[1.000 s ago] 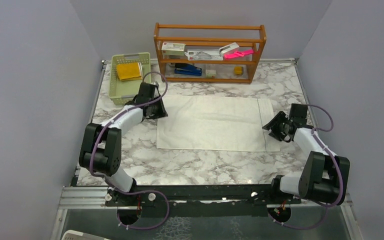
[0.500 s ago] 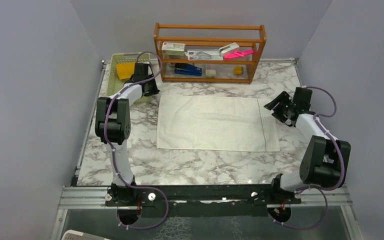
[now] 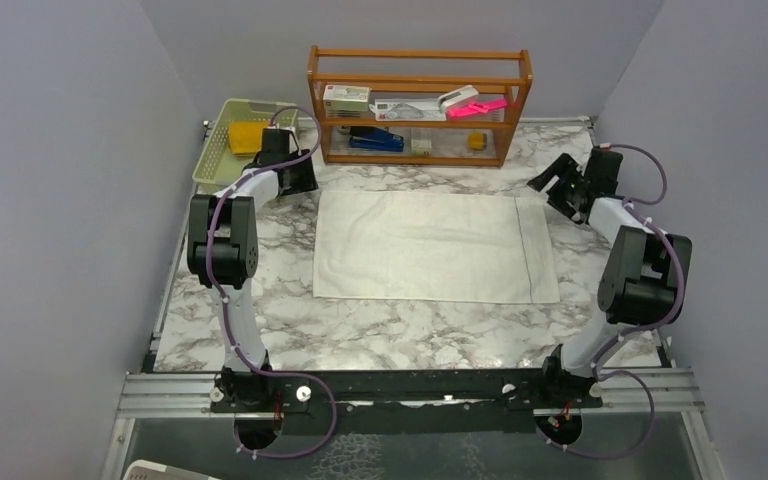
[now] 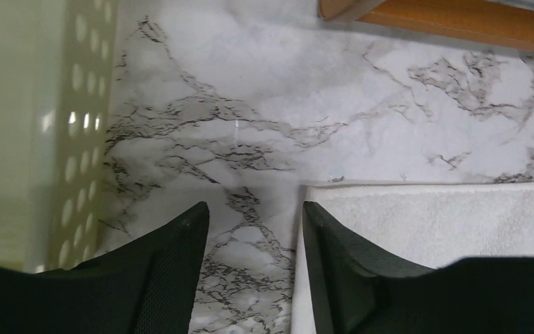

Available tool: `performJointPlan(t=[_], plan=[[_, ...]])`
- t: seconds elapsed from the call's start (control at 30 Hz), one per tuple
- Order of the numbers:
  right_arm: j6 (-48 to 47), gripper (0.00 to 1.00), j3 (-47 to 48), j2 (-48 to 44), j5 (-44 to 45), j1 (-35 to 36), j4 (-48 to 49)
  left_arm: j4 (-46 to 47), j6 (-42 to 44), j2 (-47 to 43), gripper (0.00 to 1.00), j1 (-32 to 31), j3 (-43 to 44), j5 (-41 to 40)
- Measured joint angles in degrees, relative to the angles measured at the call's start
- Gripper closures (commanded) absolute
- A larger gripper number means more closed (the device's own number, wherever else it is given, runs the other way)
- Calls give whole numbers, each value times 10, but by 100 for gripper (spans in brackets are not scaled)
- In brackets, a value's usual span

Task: Roll the towels
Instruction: Fold the towel at the center of the board.

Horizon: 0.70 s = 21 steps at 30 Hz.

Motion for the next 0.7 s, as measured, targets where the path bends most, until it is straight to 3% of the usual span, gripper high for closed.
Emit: performJointPlan(t=[0.33, 0.7], plan=[[-95, 36, 135, 147, 90, 0, -54, 21, 39, 0, 42, -1, -31, 49], [-167, 38, 165, 157, 152, 11, -93, 40, 61, 6, 41, -20, -30, 51]])
